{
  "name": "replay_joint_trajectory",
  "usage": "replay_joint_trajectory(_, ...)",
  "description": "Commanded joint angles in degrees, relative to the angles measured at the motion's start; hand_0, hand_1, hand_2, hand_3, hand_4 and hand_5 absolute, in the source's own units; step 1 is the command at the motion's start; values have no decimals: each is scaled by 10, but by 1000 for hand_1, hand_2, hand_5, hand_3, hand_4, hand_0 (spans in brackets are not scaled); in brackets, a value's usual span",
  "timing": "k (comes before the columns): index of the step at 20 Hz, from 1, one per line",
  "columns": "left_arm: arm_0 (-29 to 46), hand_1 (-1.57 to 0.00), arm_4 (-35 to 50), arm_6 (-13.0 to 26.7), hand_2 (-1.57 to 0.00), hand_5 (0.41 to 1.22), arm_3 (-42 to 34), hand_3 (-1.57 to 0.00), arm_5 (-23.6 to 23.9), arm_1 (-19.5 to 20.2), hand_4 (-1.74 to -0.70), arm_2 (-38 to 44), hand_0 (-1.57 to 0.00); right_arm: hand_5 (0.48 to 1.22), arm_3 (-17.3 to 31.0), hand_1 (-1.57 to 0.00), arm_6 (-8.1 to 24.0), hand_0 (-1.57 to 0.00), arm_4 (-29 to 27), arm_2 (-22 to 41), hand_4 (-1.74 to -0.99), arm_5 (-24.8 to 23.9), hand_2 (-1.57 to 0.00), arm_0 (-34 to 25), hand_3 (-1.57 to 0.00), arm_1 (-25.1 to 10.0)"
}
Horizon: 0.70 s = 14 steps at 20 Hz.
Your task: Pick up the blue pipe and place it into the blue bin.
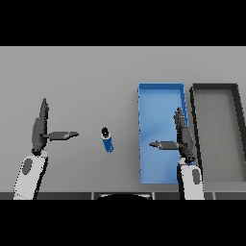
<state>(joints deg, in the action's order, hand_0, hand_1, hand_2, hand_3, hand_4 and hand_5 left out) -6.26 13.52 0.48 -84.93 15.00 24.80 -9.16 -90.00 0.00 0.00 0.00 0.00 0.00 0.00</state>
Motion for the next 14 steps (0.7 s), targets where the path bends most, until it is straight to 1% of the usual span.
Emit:
replay_joint_trajectory(1,-1,1,0,-2,1,594,1,1,0,0,-967,0,1,594,1,1,1,1,0,-1,-1210,-1,1,-1,1,0)
replay_joint_trajectory(6,-10,1,-3,1,1,594,4,1,1,-3,-967,-2,1,594,10,1,7,1,-5,-9,-1210,1,1,-15,1,-7)
replay_joint_trajectory(7,-5,1,-4,-27,1,594,-1,1,-69,40,-967,-21,1,594,-3,1,-22,1,41,13,-1210,12,1,-7,1,-46)
replay_joint_trajectory(8,-5,1,0,-44,1,595,6,1,-119,68,-969,-28,1,592,-18,1,-43,1,72,32,-1206,19,1,6,1,-66)
replay_joint_trajectory(9,-8,1,0,-49,1,596,11,1,-148,87,-970,-33,1,589,-26,1,-43,1,96,46,-1198,21,1,7,1,-78)
replay_joint_trajectory(10,-13,1,2,-53,1,596,18,1,-167,96,-971,-35,1,588,-32,1,-48,1,106,56,-1195,26,1,13,1,-81)
replay_joint_trajectory(11,-12,1,-2,-61,1,596,21,1,-177,99,-969,-39,1,587,-38,1,-43,1,109,59,-1192,28,1,12,1,-86)
replay_joint_trajectory(14,-12,1,-2,-73,1,593,12,1,-199,109,-965,-47,1,585,-41,1,-38,1,119,63,-1187,29,1,19,1,-92)
